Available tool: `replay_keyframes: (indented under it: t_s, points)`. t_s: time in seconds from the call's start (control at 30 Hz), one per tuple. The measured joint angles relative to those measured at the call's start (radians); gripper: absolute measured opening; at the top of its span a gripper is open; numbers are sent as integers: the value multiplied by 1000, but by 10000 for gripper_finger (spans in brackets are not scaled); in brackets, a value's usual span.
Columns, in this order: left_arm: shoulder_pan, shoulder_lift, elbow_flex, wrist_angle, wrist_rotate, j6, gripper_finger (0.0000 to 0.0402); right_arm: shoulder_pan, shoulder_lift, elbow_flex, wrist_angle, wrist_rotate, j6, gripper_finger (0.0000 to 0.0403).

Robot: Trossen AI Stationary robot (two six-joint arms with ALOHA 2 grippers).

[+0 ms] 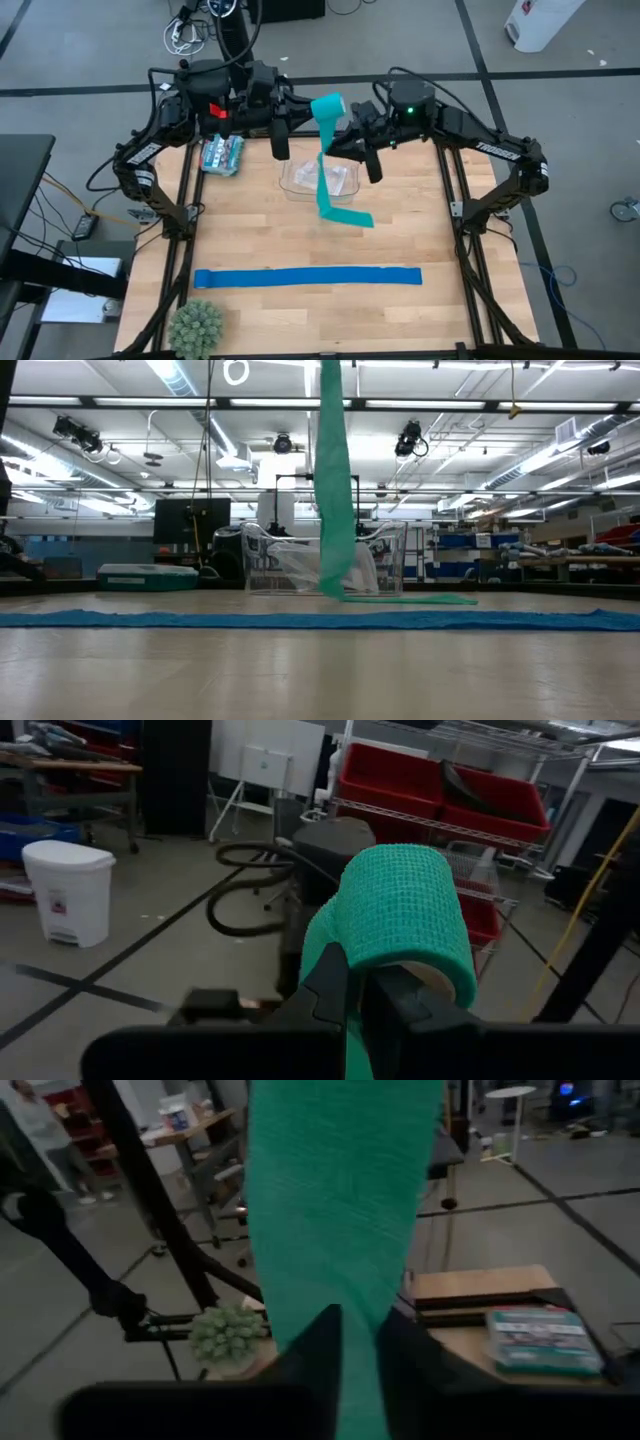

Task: Roll bandage
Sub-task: Roll the green bandage

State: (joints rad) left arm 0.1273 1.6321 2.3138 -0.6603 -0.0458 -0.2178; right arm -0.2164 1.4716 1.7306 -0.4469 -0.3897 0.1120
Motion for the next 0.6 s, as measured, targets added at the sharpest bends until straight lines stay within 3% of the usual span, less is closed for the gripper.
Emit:
replay_keyframes:
  t_s: [0.1,0.4,0.6]
  points:
    - [18,0,0,-14,-7,-3,20,25,1,0,-3,-8,7,9]
    - [86,0,0,-97,-7,-29,20,111,-81,0,4,-34,53,0]
    - [125,0,0,-117,-2,-48,20,151,-146,0,5,4,94,0]
